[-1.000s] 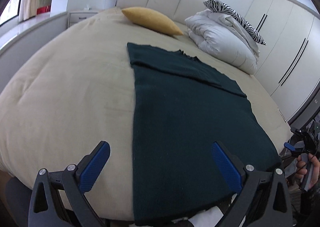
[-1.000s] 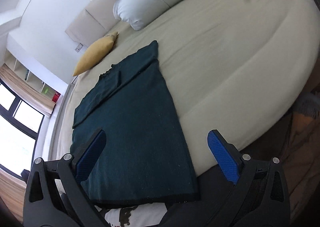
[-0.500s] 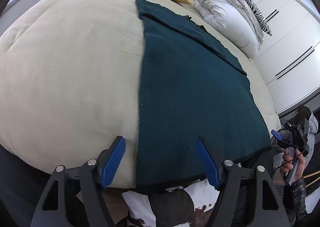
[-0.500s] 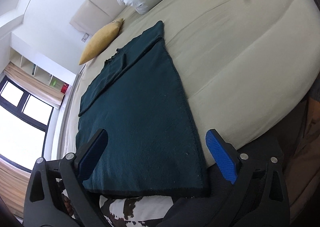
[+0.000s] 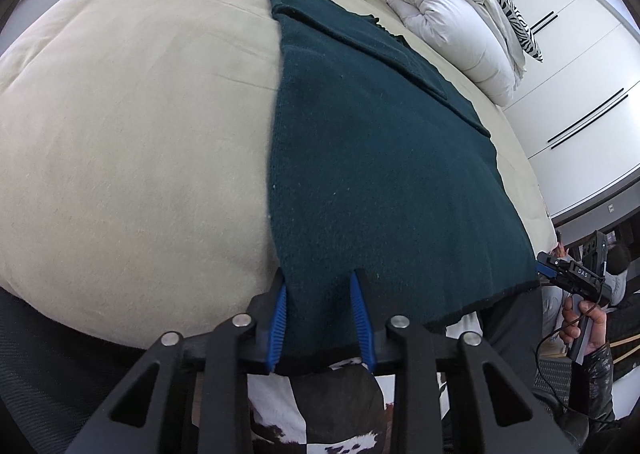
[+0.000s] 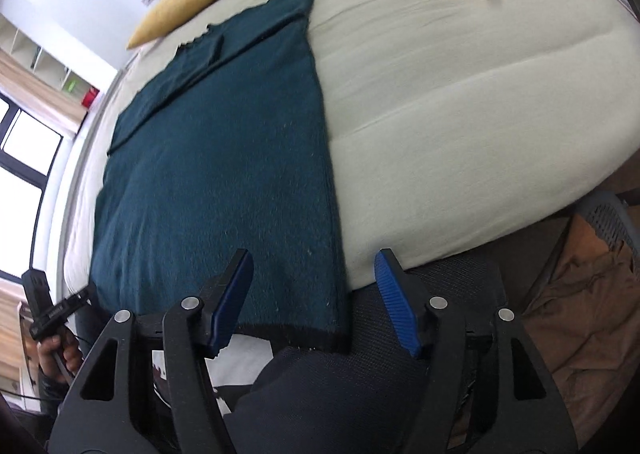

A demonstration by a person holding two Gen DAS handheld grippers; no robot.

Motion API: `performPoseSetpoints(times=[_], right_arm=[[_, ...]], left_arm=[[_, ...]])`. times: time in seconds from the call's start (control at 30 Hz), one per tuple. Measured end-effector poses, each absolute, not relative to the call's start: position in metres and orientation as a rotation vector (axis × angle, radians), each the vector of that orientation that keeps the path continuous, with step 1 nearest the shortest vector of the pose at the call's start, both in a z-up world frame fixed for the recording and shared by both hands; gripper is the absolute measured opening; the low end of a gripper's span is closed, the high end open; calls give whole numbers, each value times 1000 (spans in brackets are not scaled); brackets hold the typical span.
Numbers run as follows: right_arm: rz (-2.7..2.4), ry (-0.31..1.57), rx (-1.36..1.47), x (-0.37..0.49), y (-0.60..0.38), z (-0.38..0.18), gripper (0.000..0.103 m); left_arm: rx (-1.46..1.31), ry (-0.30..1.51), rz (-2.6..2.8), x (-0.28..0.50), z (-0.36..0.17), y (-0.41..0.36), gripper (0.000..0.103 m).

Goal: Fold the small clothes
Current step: 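Grasp the sweater hem with both tools and lift it toward the collar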

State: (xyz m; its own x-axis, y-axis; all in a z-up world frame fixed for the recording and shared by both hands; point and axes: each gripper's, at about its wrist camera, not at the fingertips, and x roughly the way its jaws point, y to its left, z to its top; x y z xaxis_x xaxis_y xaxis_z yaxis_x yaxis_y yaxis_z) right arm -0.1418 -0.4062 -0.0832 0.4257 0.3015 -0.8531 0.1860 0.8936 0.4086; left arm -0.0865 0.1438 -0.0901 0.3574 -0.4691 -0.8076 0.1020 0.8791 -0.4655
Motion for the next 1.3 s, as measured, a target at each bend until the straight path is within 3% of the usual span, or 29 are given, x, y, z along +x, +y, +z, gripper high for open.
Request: performPoseSetpoints(times=[0.1, 0.27, 0.5, 0.57, 0.8, 1.3], right_arm=[[84, 1169, 451, -137, -404, -84, 57], [101, 1239, 385, -131, -402, -86, 45], [159, 1334, 262, -125, -384, -89, 44], [174, 1348, 247, -124, -381, -90, 31], [181, 1327, 317, -132, -387, -97, 7], [384, 914, 658, -100, -407, -21, 6]], left_arm=[[-358, 1151, -379, -87, -91, 145, 29], [-354, 1150, -374, -88, -91, 145, 14], [-347, 1144, -376, -88, -90, 143, 9], [-347, 1142, -378, -88, -90, 143, 9], [-339, 1131, -388, -89, -86, 141, 7], [-700, 933, -560, -41, -22, 168, 7]])
